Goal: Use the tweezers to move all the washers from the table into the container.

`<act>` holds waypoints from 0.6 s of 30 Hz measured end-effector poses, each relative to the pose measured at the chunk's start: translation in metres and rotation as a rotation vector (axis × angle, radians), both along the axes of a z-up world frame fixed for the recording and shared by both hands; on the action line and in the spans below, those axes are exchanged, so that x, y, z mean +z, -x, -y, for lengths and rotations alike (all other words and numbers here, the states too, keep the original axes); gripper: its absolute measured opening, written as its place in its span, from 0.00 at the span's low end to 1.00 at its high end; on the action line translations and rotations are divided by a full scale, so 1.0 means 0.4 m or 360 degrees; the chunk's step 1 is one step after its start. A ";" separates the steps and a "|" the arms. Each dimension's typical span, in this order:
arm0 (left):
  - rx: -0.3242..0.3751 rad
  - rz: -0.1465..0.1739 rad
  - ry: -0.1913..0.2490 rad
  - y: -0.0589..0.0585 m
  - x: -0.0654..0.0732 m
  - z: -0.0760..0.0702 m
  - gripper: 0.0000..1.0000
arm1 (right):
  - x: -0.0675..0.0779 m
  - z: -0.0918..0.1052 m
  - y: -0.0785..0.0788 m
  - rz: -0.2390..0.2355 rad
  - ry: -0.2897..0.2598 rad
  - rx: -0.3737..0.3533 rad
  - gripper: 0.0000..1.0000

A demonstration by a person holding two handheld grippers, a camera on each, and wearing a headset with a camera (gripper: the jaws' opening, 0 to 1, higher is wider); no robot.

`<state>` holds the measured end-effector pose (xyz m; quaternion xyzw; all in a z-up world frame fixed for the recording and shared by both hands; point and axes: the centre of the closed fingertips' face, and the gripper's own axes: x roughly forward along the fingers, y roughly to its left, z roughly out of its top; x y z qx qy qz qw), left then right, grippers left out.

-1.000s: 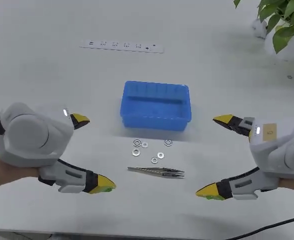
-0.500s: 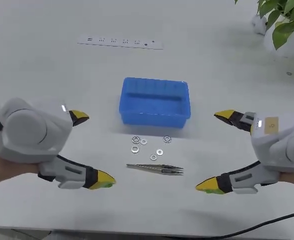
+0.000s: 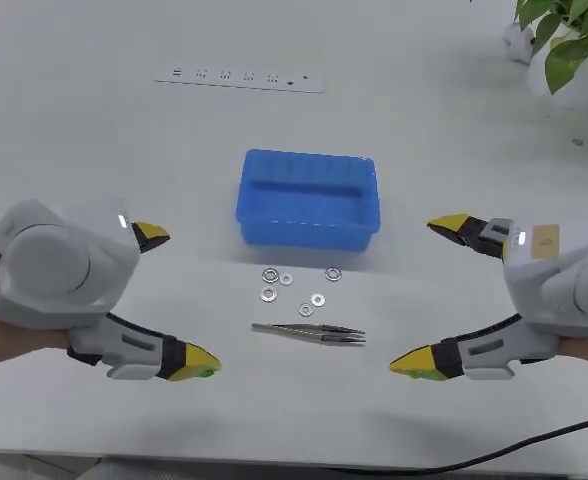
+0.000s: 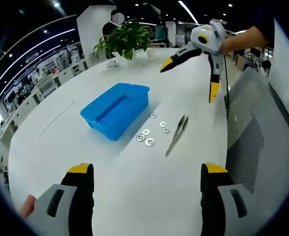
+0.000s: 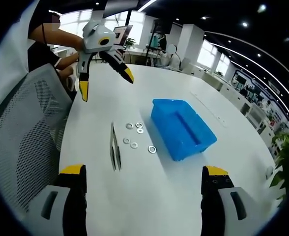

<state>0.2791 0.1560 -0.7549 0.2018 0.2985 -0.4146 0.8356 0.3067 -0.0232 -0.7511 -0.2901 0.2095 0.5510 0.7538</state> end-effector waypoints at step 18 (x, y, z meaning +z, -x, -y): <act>-0.0120 -0.0079 0.0016 0.009 -0.030 0.052 0.75 | -0.040 -0.031 0.030 -0.0169 0.0034 0.0029 0.79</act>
